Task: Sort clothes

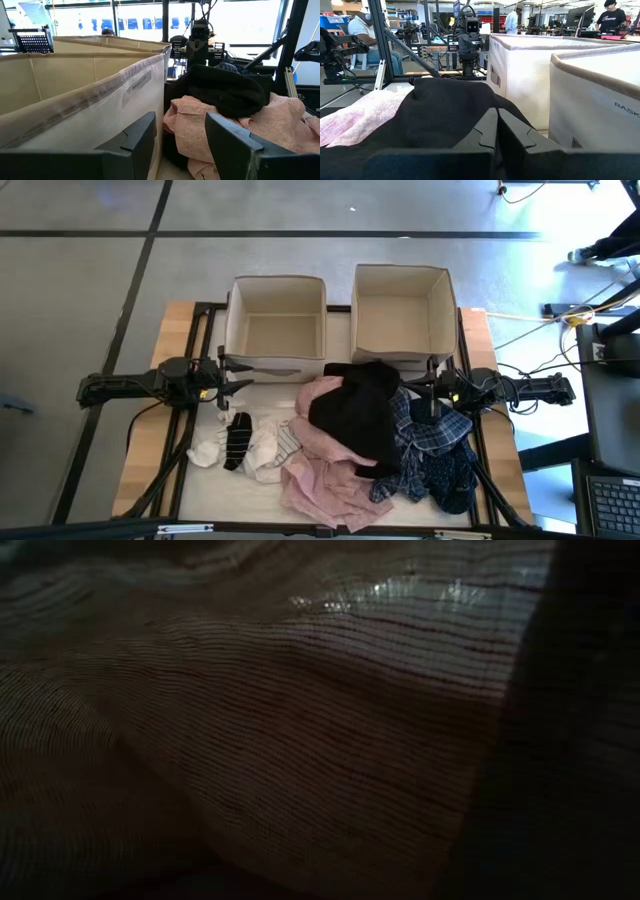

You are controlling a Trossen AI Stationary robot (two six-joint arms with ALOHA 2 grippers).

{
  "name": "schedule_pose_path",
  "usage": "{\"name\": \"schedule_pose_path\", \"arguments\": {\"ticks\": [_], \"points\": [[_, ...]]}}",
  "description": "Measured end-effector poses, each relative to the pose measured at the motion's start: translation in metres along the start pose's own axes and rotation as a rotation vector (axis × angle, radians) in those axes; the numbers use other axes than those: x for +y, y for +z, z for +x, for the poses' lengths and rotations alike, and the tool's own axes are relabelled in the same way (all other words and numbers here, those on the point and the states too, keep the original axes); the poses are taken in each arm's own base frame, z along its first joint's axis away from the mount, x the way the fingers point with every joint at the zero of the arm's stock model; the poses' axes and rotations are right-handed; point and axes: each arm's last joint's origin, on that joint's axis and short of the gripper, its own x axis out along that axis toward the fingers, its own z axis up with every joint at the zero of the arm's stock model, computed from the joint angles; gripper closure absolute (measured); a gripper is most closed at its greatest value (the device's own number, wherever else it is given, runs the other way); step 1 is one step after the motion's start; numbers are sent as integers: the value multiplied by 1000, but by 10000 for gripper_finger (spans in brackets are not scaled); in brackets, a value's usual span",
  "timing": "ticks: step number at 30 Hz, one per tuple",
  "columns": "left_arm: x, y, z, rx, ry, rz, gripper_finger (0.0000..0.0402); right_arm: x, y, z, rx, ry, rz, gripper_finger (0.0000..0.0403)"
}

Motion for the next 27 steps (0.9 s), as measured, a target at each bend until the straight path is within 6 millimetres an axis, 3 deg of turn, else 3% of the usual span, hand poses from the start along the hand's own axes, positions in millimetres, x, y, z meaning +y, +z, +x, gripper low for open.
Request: {"name": "schedule_pose_path", "arguments": {"ticks": [27], "points": [[0,1,0,-12,2,-4,237,0,0,0,0,0,0,386]]}}
